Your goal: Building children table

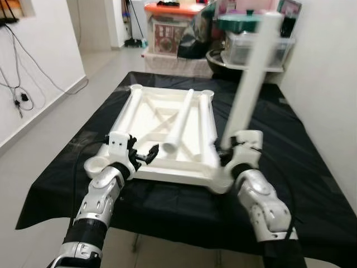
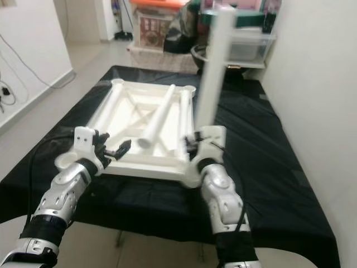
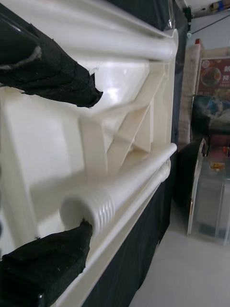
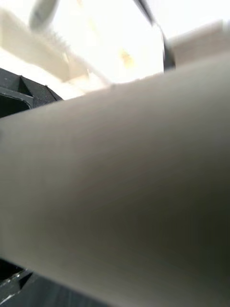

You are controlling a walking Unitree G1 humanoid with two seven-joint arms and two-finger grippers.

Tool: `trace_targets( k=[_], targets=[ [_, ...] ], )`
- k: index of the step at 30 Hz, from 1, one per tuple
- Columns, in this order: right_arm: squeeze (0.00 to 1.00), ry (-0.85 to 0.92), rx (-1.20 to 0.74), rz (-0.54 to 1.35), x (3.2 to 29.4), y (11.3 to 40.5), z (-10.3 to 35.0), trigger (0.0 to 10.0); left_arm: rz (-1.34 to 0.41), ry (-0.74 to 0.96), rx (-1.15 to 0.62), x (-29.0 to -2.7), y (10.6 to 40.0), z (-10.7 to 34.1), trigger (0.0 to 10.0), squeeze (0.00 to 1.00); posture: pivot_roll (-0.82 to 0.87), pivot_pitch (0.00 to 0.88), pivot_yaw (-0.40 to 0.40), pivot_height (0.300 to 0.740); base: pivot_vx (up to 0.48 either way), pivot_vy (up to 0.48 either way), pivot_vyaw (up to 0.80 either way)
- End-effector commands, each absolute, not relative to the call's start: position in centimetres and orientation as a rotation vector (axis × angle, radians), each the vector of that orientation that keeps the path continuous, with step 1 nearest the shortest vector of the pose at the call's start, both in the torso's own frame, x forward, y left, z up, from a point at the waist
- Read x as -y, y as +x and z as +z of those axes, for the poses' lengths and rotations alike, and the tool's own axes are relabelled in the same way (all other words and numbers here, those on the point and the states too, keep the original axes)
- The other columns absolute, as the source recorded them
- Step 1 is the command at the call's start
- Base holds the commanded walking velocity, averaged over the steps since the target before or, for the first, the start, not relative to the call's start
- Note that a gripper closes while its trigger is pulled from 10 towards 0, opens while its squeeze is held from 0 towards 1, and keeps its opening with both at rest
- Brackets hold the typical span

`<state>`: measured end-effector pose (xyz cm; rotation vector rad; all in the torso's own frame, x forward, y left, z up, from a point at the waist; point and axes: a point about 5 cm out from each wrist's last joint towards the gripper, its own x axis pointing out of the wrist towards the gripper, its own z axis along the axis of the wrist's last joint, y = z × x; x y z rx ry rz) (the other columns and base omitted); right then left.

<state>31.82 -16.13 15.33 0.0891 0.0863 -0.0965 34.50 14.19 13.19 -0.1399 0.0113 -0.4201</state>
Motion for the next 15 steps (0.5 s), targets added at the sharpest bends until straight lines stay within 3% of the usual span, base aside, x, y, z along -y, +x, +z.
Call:
trace_targets(
  k=[1, 3, 4, 8, 9, 10, 15],
  targets=[
    [0.00, 0.091, -0.170, -0.115, 15.8, 30.9, 13.6, 7.4, -0.448, -0.145, -0.025, -13.4, 34.1, 12.8, 10.0, 0.00, 0.03, 0.000, -0.043, 0.740, 0.000, 0.000, 0.00],
    [0.00, 0.096, -0.165, -0.104, 15.6, 30.9, 13.7, 7.4, -0.448, -0.147, -0.027, -13.4, 34.1, 12.7, 10.0, 0.00, 0.03, 0.000, -0.043, 0.740, 0.000, 0.000, 0.00],
    [0.00, 0.099, -0.148, -0.059, 15.0, 30.8, 13.9, 10.0, -0.445, -0.142, -0.035, -13.5, 34.0, 12.5, 10.0, 0.00, 0.03, 0.000, -0.036, 0.740, 0.000, 0.000, 0.00],
    [0.00, 0.136, -0.071, 0.060, 13.6, 30.5, 14.9, 10.0, -0.444, -0.136, -0.035, -13.7, 33.8, 12.5, 10.0, 0.00, 0.04, 0.000, -0.040, 0.740, 0.000, 0.000, 0.00],
    [1.00, 0.153, -0.025, 0.118, 13.1, 30.4, 15.7, 10.0, -0.437, -0.128, -0.019, -13.9, 33.7, 12.9, 10.0, 0.00, 0.04, 0.000, -0.040, 0.740, 0.000, 0.000, 0.00],
    [0.88, 0.132, -0.027, 0.139, 13.0, 30.6, 16.0, 10.0, -0.419, -0.126, -0.011, -14.1, 33.3, 12.9, 10.0, 0.00, 0.03, 0.000, -0.033, 0.740, 0.000, 0.000, 0.00],
    [0.88, 0.099, -0.038, 0.151, 12.8, 30.8, 16.3, 10.0, -0.394, -0.125, -0.003, -14.4, 32.7, 13.0, 10.0, 0.00, 0.03, 0.000, -0.033, 0.740, 0.000, 0.000, 0.00]
  ],
)
